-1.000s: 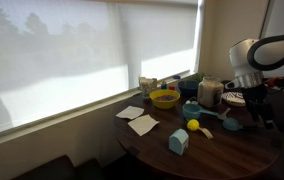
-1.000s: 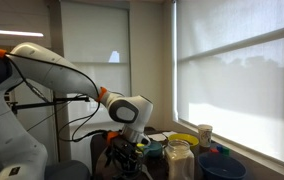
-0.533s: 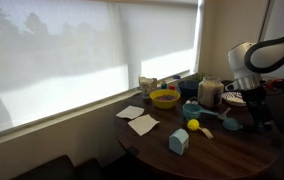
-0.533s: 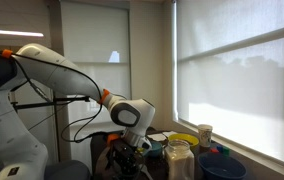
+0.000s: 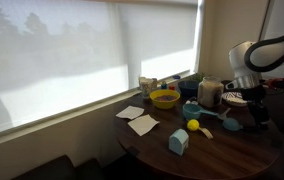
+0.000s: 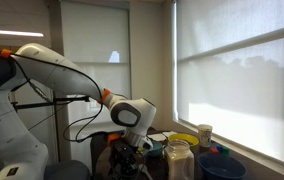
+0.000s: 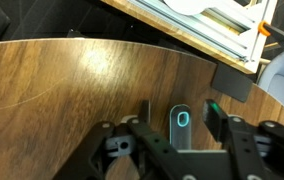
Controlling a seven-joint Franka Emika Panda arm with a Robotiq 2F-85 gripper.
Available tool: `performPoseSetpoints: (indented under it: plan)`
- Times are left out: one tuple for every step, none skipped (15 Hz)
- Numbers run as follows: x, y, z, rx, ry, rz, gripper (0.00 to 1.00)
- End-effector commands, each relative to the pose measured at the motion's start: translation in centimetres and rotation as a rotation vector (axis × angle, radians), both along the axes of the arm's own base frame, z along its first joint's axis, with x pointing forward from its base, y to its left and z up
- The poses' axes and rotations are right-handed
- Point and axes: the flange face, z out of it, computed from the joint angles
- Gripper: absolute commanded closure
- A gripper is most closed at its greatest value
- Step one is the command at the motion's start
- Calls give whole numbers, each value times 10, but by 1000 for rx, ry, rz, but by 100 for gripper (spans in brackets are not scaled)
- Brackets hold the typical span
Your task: Pick up the upside down measuring spoon and put it the right way up on the table
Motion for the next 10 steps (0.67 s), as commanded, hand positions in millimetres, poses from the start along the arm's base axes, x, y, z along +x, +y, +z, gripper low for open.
performPoseSetpoints:
  plan:
    - [4, 2, -5, 27, -1, -36, 47]
    - [4, 2, -5, 31, -1, -39, 46]
    - [5, 2, -5, 36, -2, -42, 46]
    - [5, 3, -5, 42, -3, -45, 46]
    - [6, 4, -6, 48, -4, -50, 50]
    - [6, 4, -6, 52, -4, -52, 51]
    - [6, 4, -6, 55, -4, -54, 55]
    - [6, 4, -6, 58, -4, -57, 60]
    - [7, 4, -7, 60, -5, -60, 62]
    - [7, 3, -7, 60, -7, -62, 68]
